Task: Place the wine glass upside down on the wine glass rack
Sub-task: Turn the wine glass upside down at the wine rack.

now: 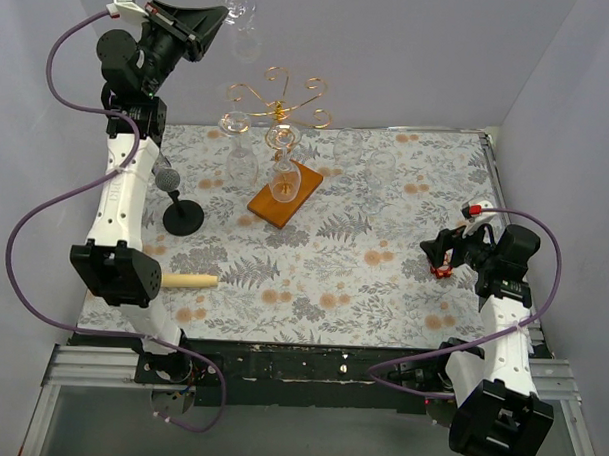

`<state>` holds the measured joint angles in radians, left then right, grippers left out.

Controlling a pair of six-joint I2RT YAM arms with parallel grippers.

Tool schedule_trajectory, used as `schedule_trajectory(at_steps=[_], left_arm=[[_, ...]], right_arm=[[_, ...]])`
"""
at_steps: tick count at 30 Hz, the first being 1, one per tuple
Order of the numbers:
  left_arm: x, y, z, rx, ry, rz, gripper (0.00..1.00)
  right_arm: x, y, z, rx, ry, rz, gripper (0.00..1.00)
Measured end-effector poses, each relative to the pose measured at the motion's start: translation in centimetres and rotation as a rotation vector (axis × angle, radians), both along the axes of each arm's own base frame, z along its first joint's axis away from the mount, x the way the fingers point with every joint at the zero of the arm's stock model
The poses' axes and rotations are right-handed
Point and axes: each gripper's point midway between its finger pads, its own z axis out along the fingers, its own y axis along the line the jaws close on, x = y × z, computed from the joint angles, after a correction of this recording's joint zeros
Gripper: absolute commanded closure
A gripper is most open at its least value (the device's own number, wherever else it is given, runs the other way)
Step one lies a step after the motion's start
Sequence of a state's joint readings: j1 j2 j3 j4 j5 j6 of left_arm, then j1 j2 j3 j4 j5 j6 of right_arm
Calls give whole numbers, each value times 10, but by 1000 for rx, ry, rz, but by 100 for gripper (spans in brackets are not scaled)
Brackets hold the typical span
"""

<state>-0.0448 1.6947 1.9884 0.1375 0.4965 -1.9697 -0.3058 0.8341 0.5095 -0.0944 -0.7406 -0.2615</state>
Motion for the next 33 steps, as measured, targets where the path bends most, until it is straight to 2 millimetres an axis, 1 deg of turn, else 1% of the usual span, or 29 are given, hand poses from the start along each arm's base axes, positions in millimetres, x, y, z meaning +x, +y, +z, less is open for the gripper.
schedule_trajectory(at_steps=[5, 9, 12, 17, 20, 28, 31, 33], left_arm=[[41, 11, -27, -8, 68, 26, 100], [59, 17, -47, -9, 127, 45, 100], [64, 19, -55, -9, 157, 55, 100], [65, 19, -58, -6, 168, 59, 100], [70, 19, -63, -5, 181, 59, 100], [93, 19, -100, -5, 278, 57, 100], [97, 17, -109, -6, 306, 48, 100], [98, 16, -112, -6, 314, 43, 100]], right_arm=[[-1, 1, 1, -1, -7, 12, 19], [-1, 2, 2, 0, -10, 20, 20], [-1, 2, 2, 1, -12, 23, 19], [-1, 2, 2, -2, -16, 26, 20], [-1, 2, 2, -4, -19, 29, 20], [-2, 3, 4, -5, -28, 37, 20], [-3, 4, 5, -4, -30, 40, 20], [-3, 3, 5, -4, -30, 39, 20]])
